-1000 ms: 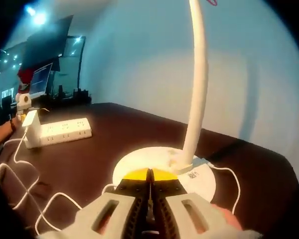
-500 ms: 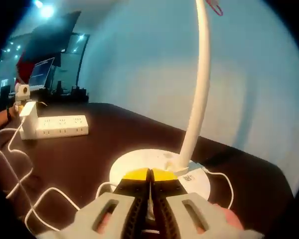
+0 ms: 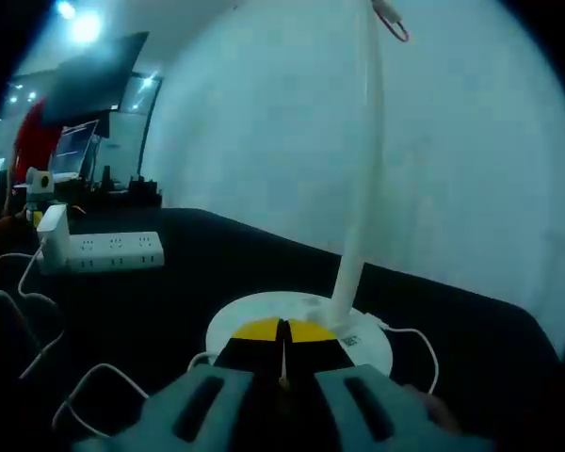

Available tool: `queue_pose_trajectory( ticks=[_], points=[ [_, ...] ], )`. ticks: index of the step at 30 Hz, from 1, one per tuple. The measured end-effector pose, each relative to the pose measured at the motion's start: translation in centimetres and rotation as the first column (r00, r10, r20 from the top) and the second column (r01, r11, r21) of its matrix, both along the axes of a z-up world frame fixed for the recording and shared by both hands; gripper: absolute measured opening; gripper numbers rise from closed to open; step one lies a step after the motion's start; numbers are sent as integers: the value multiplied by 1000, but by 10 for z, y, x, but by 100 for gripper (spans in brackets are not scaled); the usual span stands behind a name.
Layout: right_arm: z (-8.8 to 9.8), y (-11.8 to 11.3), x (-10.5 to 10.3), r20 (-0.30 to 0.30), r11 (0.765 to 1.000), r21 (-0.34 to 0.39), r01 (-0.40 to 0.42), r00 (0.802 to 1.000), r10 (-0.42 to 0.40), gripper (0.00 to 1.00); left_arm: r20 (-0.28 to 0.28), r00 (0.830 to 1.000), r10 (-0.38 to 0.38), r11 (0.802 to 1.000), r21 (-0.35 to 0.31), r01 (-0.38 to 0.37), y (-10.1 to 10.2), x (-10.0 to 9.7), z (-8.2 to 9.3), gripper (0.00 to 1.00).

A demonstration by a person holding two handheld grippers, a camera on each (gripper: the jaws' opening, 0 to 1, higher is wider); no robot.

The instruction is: Insert the desk lamp plug into the socket, turn on the power strip switch, turn on the lamp switch, then turn off the lamp switch, turn off the power strip switch, and remove the plug from the socket.

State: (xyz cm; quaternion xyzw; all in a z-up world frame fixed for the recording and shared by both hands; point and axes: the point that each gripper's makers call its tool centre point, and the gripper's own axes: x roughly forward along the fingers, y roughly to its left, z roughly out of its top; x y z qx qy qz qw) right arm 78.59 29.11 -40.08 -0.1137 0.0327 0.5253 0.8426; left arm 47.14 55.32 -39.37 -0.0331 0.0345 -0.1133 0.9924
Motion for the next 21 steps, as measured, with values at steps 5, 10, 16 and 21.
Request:
queue_pose_trajectory(
  ticks=[5,10,16,21],
  points=[
    [2,0,0,-6,1000,15,0,1000,0,3,1,1000,0,1000,-7,0,1,0,0,72],
    [3,-1,-1,-17,1000,31,-2,1000,2,3,1,1000,-1,1000,-28,1,4,0,1,71],
    [7,-5,1,-51,998,66,2,999,2,3,24,1000,16,998,-55,-15,7,-1,6,70],
    [15,-4,-4,-155,991,130,-3,988,23,4,8,1000,12,999,-48,-11,6,-1,1,69]
  ],
)
